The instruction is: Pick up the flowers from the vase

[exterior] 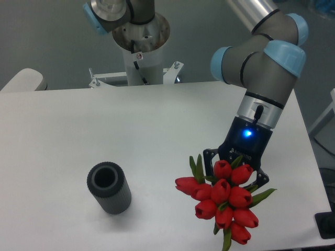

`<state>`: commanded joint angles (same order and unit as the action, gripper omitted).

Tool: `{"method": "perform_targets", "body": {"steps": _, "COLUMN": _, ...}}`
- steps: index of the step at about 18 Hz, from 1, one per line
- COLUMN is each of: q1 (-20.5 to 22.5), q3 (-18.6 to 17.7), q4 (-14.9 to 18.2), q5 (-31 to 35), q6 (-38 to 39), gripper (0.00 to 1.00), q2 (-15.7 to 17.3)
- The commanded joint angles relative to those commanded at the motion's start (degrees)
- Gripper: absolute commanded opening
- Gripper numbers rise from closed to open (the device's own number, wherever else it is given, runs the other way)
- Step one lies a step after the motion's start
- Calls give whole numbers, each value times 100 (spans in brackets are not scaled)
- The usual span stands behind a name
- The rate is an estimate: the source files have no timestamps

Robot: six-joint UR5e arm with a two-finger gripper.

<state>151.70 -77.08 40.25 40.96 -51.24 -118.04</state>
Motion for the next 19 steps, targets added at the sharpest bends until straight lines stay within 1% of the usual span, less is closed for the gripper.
{"method": "perform_targets", "body": {"steps": 19, "q1": -53, "q3": -9, "q4": 35, "q5": 158, "q6": -9, "gripper": 28, "q2": 18}}
